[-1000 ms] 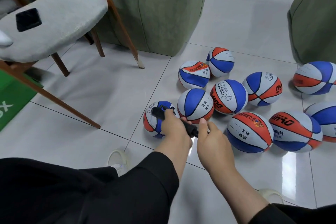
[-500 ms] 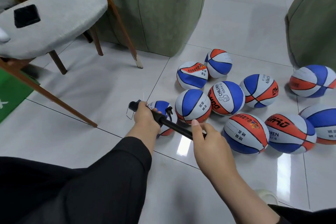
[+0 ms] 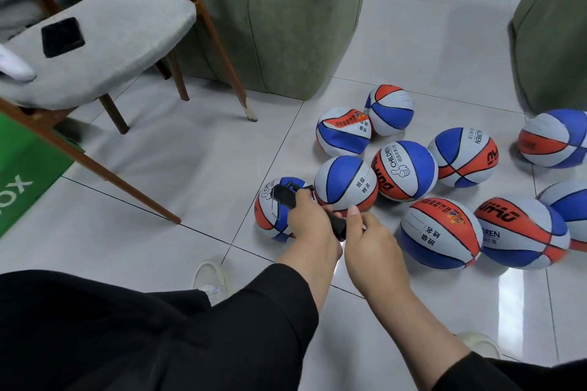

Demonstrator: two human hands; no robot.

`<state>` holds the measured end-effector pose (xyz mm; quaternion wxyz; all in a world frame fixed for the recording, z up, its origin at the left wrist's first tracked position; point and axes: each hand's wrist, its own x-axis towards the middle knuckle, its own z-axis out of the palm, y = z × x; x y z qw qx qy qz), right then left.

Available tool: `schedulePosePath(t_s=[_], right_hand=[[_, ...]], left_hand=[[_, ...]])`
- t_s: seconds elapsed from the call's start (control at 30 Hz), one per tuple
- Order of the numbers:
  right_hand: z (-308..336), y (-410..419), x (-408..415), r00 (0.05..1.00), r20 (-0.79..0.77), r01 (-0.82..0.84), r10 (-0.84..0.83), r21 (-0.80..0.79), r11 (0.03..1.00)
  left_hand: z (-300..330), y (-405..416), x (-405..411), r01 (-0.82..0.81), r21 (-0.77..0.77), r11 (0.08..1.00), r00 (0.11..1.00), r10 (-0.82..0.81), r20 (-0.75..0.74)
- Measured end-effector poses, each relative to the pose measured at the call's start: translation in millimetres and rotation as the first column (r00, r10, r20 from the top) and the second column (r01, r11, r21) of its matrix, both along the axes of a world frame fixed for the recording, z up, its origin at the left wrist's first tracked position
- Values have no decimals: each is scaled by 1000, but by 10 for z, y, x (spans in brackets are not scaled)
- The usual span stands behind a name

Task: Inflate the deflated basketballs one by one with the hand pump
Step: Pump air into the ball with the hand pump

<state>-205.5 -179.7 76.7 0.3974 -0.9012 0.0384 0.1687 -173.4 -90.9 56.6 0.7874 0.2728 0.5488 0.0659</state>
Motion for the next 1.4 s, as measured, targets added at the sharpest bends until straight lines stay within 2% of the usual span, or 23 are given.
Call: schedulePosePath(t_s=[0.1,0.17,0.4,0.63,0.8,1.0,1.17,1.3,1.4], right_hand=[[35,20,-8,999,10,-51,51,-13,999],[89,9,-15,1000,16,-27,27,16,1000],[260,-72,-30,999,36,-13,11,62,998],[90,-17,5,996,10,88,-89,41,995],[38,18,26,992,-5,124,-124,94,988],[58,60,-23,1000,-3,3,-2,54,999],[208,-27,-37,999,4,36,-36,89,995],[326,-94,-47,1000,12,-8,7,92,996],[337,-85,-59,1000,14,-18,16,86,996]], left_hand=[[49,110,26,33,-6,999,999,-33,-4],[128,264,80,33,9,999,999,-33,1],[80,878,178,-87,63,994,996,89,-25],[37,340,126,-28,-34,999,1000,28,-11],[46,18,117,13,68,998,1000,-14,13],[77,123,57,44,1,999,999,-44,18],[170,499,168,0,11,1000,1000,0,16],[97,874,200,-76,36,996,997,76,-8],[20,875,155,-72,31,997,996,74,-41]])
